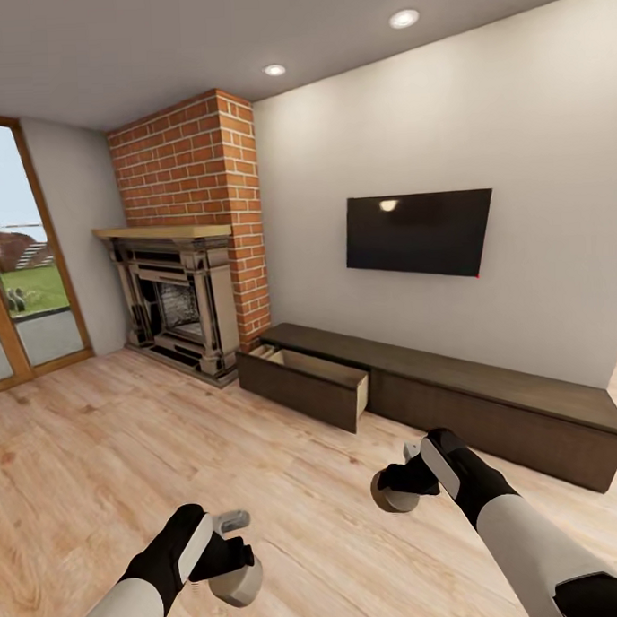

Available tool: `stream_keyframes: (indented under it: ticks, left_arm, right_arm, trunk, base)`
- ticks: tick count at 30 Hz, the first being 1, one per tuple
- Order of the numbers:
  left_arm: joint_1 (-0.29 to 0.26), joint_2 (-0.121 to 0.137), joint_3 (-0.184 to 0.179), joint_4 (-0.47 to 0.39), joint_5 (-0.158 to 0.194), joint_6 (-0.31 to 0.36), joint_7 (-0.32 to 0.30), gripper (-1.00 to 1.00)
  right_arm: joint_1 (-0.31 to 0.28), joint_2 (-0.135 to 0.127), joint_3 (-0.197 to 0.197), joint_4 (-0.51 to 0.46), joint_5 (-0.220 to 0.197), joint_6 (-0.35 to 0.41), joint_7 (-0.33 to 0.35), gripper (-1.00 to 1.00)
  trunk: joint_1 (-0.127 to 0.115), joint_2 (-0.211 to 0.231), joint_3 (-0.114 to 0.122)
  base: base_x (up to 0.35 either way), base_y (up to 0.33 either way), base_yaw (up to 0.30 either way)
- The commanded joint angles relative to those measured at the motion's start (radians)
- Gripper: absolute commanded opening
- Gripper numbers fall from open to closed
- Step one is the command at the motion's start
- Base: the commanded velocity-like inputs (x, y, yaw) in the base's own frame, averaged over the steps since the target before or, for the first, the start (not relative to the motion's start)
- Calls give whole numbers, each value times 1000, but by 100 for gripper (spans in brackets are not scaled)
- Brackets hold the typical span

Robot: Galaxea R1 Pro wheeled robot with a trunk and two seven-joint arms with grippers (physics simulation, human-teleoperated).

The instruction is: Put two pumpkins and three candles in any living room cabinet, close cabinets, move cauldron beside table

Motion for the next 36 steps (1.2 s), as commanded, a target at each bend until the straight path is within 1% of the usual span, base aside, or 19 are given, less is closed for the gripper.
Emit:
stream_keyframes:
  ticks: [1, 16, 21, 36]
  left_arm:
    - [0, 0, -2, -1, 9, 3, 6, -100]
    - [0, 0, -2, -1, 9, 3, 6, -100]
    - [0, 0, -1, -1, 9, 3, 6, -100]
    - [0, 0, 0, -1, 9, 1, 6, -100]
  right_arm:
    - [-1, -1, 6, -1, -15, 3, -9, -100]
    - [-1, -1, 6, -1, -15, 3, -9, -100]
    - [-1, -1, 6, -1, -15, 3, -9, -100]
    - [-1, -1, 6, -1, -15, 3, -9, -100]
  trunk:
    - [1, -1, -1]
    - [1, -1, -1]
    - [1, -1, 0]
    - [1, -1, 7]
  base:
    - [319, 182, 0]
    - [317, 186, -9]
    - [314, 193, -217]
    - [300, 214, -279]
